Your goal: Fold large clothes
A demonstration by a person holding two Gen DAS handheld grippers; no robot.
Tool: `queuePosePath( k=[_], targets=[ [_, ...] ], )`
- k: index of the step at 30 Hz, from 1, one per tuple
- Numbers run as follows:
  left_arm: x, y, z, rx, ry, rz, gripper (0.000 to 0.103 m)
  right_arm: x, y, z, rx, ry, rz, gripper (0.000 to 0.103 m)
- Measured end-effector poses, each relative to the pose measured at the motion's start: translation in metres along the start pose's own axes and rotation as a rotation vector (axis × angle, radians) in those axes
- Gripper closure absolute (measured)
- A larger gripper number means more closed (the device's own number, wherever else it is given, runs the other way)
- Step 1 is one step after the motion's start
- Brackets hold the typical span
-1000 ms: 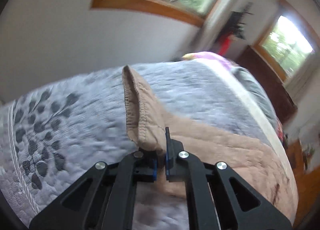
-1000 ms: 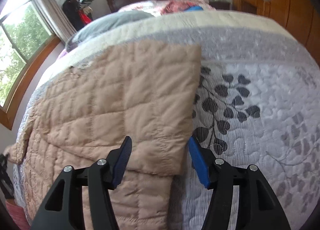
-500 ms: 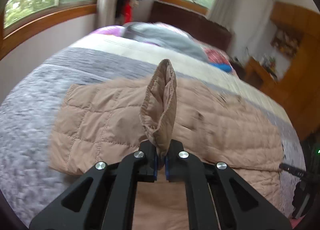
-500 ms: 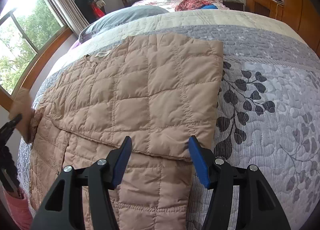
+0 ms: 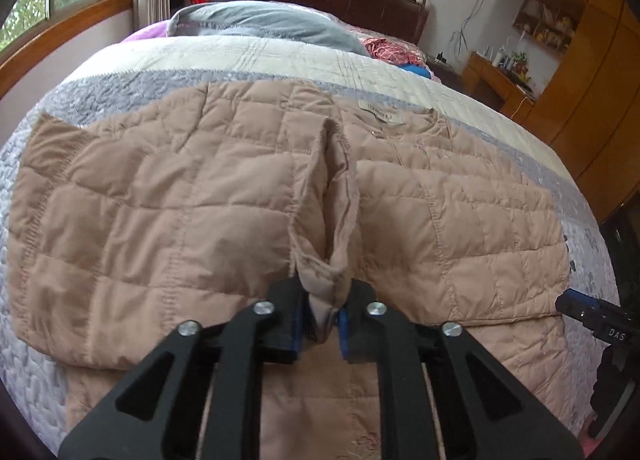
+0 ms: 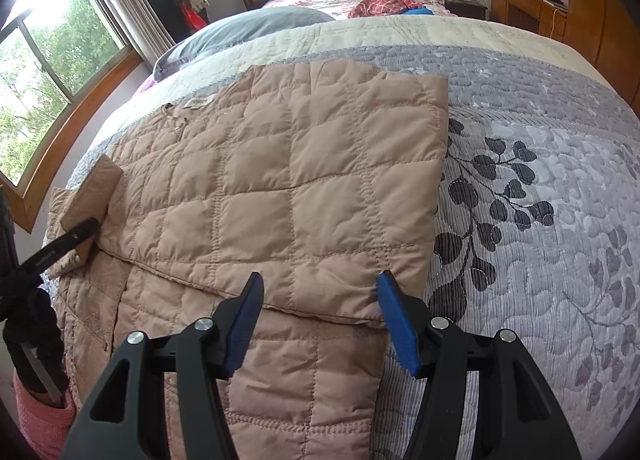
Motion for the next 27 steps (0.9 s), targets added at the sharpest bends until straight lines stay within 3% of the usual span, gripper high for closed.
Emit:
queuePosePath(
  k=[3, 6, 9, 11, 13, 15, 17, 22, 27],
  targets=[
    [0.015, 0.006, -0.014, -0.011, 0.111, 0.019, 0.056, 0.001, -0.001, 0.002, -0.002, 0.003, -0.006, 0.043],
    [0.032, 0.010, -0.038, 0.006, 0.224, 0.057, 0.053, 0.000, -0.001, 0.005, 0.000, 0.020, -0.021, 0.043],
    [0.027, 0.008, -0.059, 0.040, 0.234, 0.065, 0.053, -0.003, -0.003, 0.002, 0.011, 0.033, -0.030, 0.043],
    [0.003, 0.004, -0.065, 0.035, 0.158, 0.049, 0.053, -0.013, -0.003, -0.005, 0.021, 0.010, -0.042, 0.043],
    [-0.034, -0.002, -0.066, 0.037, -0.039, 0.054, 0.053, -0.026, -0.002, -0.009, 0.017, -0.023, -0.057, 0.043],
    [-0.067, -0.005, -0.064, 0.029, -0.186, 0.054, 0.053, -0.042, -0.001, -0.009, 0.004, -0.036, -0.082, 0.043],
    [-0.094, -0.003, -0.053, -0.025, -0.259, 0.041, 0.055, -0.060, 0.002, -0.006, -0.025, -0.067, -0.104, 0.043],
    [-0.121, 0.009, -0.009, -0.114, -0.261, 0.024, 0.054, -0.106, 0.009, 0.012, -0.116, -0.108, -0.146, 0.044],
    [-0.125, 0.007, -0.008, -0.084, -0.218, -0.009, 0.054, -0.142, 0.005, 0.025, -0.163, -0.134, -0.168, 0.045]
  ],
)
Point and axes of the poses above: each gripper's, at about its wrist camera, not at the fingertips, and z roughly the way its jaws point, x to its right, y to its underside, the point moved 7 cm from there along z, roughly the way its jaws point
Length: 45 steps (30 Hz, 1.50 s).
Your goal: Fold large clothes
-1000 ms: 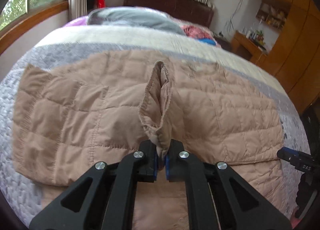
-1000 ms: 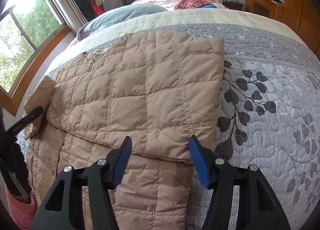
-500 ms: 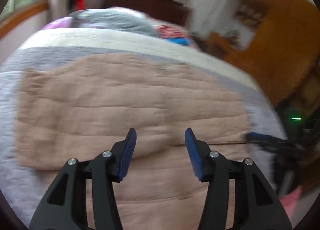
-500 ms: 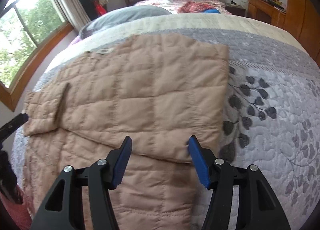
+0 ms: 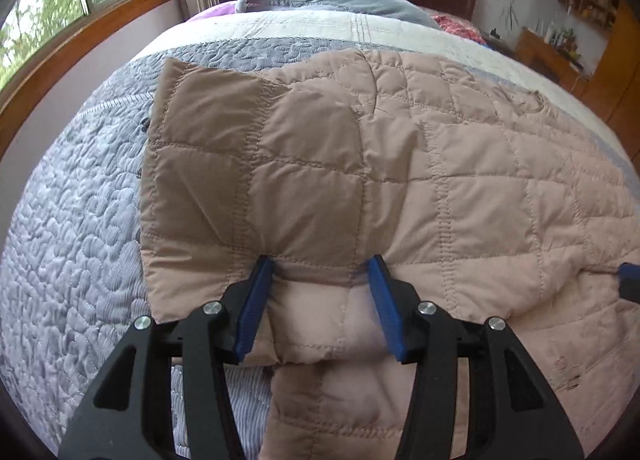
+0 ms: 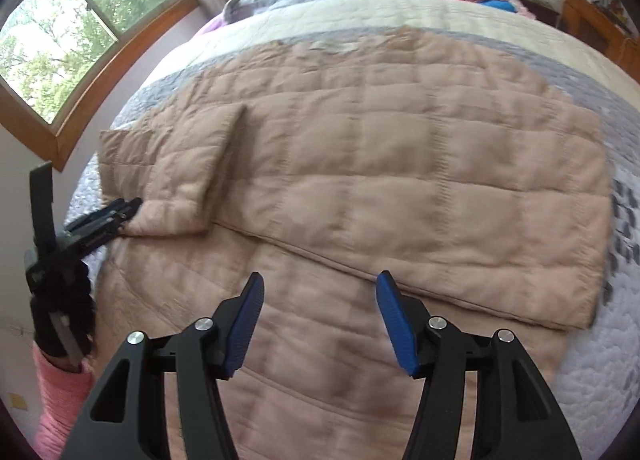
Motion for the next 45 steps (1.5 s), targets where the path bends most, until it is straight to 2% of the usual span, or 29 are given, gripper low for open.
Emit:
queuePosePath(
  k=[4, 9, 10, 11, 14, 16, 19, 22, 26, 29, 31, 37, 40, 42, 45],
  targets=[
    [-0.007, -0.001, -0.016, 0.022, 0.086, -0.065, 0.054, -0.036, -0.018, 0.011, -0.020, -0.046, -0.028, 0.046],
    [-0.011, -0.006, -0.024, 0.039, 0.108, -0.070, 0.054, -0.069, -0.035, 0.038, -0.073, -0.090, -0.046, 0.053],
    [-0.012, -0.005, -0.023, 0.034, 0.114, -0.075, 0.054, -0.069, -0.035, 0.043, -0.082, -0.091, -0.043, 0.061],
    [-0.013, -0.005, -0.022, 0.030, 0.117, -0.082, 0.054, -0.072, -0.036, 0.051, -0.098, -0.097, -0.043, 0.074],
    [-0.016, -0.005, -0.024, 0.039, 0.117, -0.086, 0.054, -0.075, -0.037, 0.062, -0.109, -0.109, -0.044, 0.091],
    [-0.017, -0.008, -0.033, 0.067, 0.131, -0.093, 0.054, -0.074, -0.041, 0.053, -0.082, -0.129, -0.046, 0.095],
    [-0.022, -0.011, -0.049, 0.113, 0.124, -0.104, 0.054, -0.063, -0.045, 0.022, -0.010, -0.159, -0.034, 0.095],
    [-0.025, -0.014, -0.057, 0.138, 0.112, -0.112, 0.054, -0.035, -0.049, -0.019, 0.086, -0.095, -0.038, 0.096],
    [-0.024, -0.017, -0.058, 0.146, 0.105, -0.111, 0.054, -0.002, -0.048, -0.054, 0.152, -0.063, -0.015, 0.096],
    [-0.017, -0.015, -0.055, 0.138, 0.110, -0.091, 0.054, 0.033, -0.043, -0.073, 0.202, 0.023, 0.016, 0.096],
    [-0.009, -0.016, -0.050, 0.128, 0.093, -0.063, 0.054, 0.053, -0.041, -0.079, 0.219, 0.044, 0.050, 0.096],
    [0.009, -0.017, -0.033, 0.092, 0.064, 0.007, 0.054, 0.087, -0.034, -0.078, 0.239, 0.071, 0.116, 0.096],
    [0.016, -0.017, -0.009, 0.030, 0.053, 0.015, 0.054, 0.100, -0.027, -0.062, 0.206, 0.098, 0.138, 0.096],
    [0.016, -0.015, 0.005, -0.004, 0.042, 0.016, 0.050, 0.107, -0.024, -0.048, 0.177, 0.111, 0.143, 0.096],
    [0.015, -0.013, 0.017, -0.020, 0.031, 0.018, 0.045, 0.115, -0.017, -0.020, 0.124, 0.102, 0.169, 0.094]
  ],
)
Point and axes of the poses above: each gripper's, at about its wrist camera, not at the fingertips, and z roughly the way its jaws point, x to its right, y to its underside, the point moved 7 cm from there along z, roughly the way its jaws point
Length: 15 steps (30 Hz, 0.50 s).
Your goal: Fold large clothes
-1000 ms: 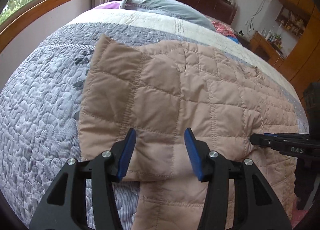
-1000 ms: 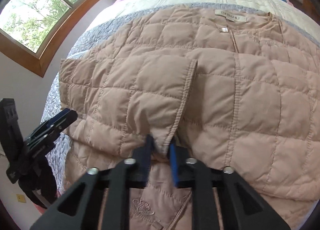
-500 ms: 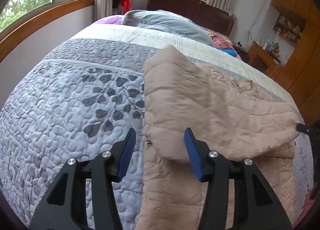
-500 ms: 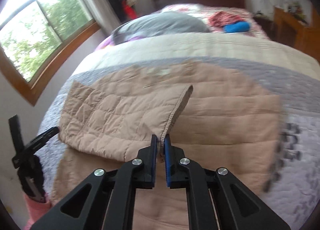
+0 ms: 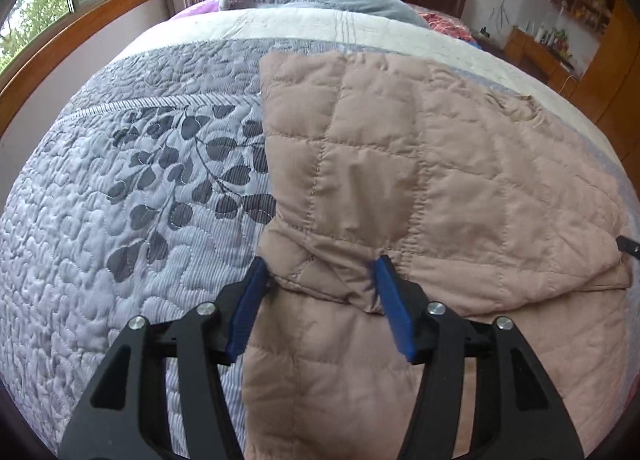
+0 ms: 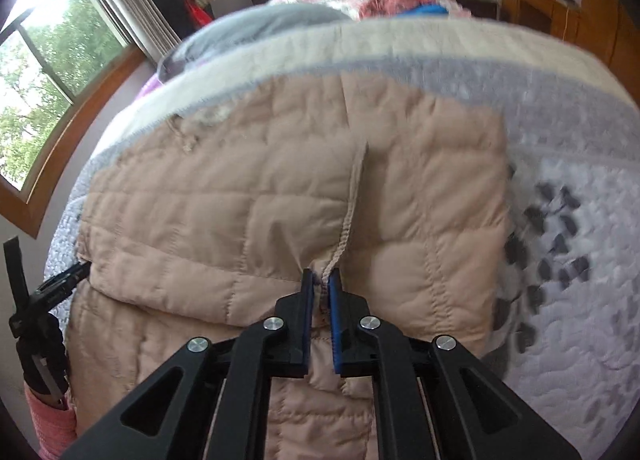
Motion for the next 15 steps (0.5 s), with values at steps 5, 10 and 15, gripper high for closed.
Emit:
queuePosePath(
  k=[5, 10, 15],
  targets=[
    [-0.006, 0.000, -0.012, -0.001, 0.022, -0.030, 0.049, 0.005, 0.004, -0.003, 0.010, -0.009, 0.020, 0.087],
    [0.014, -0.010, -0.050, 0.090, 0.031, -0.008, 0.053, -0.006, -0.006, -0.054, 0.149, 0.038, -0.021, 0.086],
    [0.072, -0.017, -0.052, 0.092, 0.081, 0.078, 0.053, -0.046, -0.007, -0.044, 0.105, -0.044, -0.081, 0.086]
  ],
)
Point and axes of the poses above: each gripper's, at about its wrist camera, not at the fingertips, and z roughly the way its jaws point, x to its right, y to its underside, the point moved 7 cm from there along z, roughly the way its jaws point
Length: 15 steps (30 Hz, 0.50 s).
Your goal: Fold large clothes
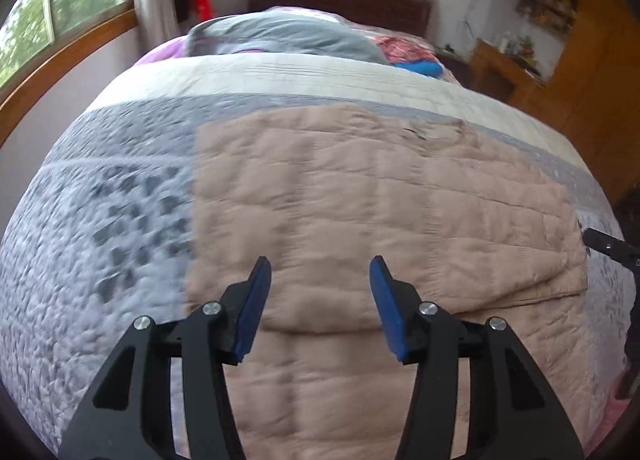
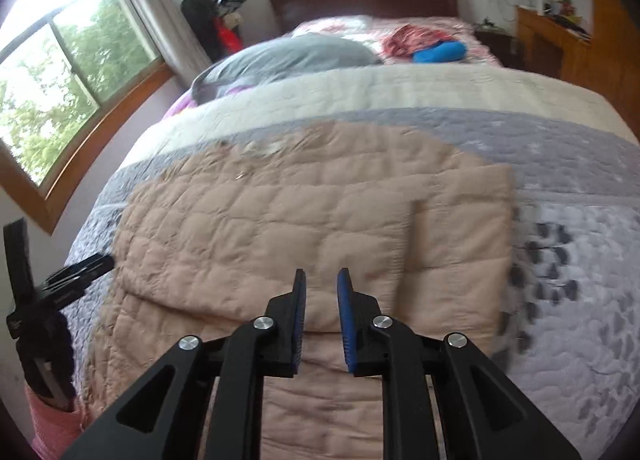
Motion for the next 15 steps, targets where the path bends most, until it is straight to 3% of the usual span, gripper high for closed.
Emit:
queuePosePath(
  k=[5, 10, 15],
  targets=[
    [0.027, 0.005, 0.036, -0.042, 0.013, 0.008, 0.053, -0.014, 0.006, 0.042, -0.076, -0.034, 0.003, 0.086],
    [0.027, 0.018, 0.064, -0.058, -0.008, 0.060, 0.050, -0.010, 0.017, 0.075, -0.126, 0.014, -0.005, 0.091],
    [0.024, 0.020, 0.067, -0.061, -0.013, 0.060, 0.050, -0.015, 0.021, 0.086, -0.108, 0.081, -0.062, 0.091]
  ],
)
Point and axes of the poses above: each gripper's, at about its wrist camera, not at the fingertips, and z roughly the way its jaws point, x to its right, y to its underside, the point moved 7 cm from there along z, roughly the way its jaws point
